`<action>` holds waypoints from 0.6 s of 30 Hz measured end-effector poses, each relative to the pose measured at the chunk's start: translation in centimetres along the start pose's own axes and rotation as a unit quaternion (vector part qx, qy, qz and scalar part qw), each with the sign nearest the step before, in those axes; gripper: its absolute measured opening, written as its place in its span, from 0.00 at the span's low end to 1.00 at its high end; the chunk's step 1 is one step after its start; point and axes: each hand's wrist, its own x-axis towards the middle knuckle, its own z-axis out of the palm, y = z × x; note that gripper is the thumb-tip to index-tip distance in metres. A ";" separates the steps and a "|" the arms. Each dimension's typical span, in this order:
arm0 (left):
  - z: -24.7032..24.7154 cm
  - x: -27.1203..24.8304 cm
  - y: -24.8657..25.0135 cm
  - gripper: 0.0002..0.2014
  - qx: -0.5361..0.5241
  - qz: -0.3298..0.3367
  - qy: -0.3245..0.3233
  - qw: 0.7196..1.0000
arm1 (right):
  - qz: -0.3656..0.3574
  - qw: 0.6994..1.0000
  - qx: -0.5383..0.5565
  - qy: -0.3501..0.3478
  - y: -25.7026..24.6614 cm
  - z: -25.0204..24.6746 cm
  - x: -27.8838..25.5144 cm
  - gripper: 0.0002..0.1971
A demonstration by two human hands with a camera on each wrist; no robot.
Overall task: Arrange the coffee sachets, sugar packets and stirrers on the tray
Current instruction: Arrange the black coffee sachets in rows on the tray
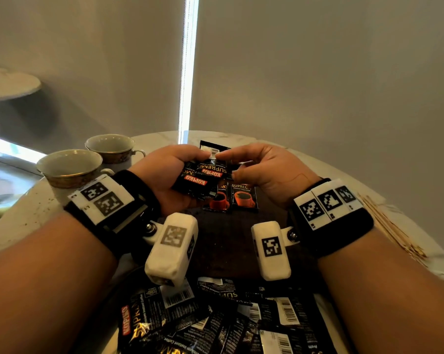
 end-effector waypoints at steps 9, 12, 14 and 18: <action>-0.1 0.1 0.0 0.15 0.011 -0.009 -0.010 1.000 | -0.008 1.000 0.006 0.003 0.3 -0.1 0.3 0.17; 0.0 0.2 -0.1 0.15 0.009 -0.010 -0.013 1.000 | -0.027 0.999 0.013 0.025 0.5 -0.1 0.3 0.11; 0.0 0.3 -0.2 0.17 -0.001 -0.014 -0.006 1.000 | -0.038 0.996 0.054 0.063 0.8 -0.3 0.5 0.11; -0.6 0.9 -0.2 0.09 -0.009 0.001 0.042 0.999 | -0.012 0.973 0.110 0.202 2.0 -1.5 1.1 0.05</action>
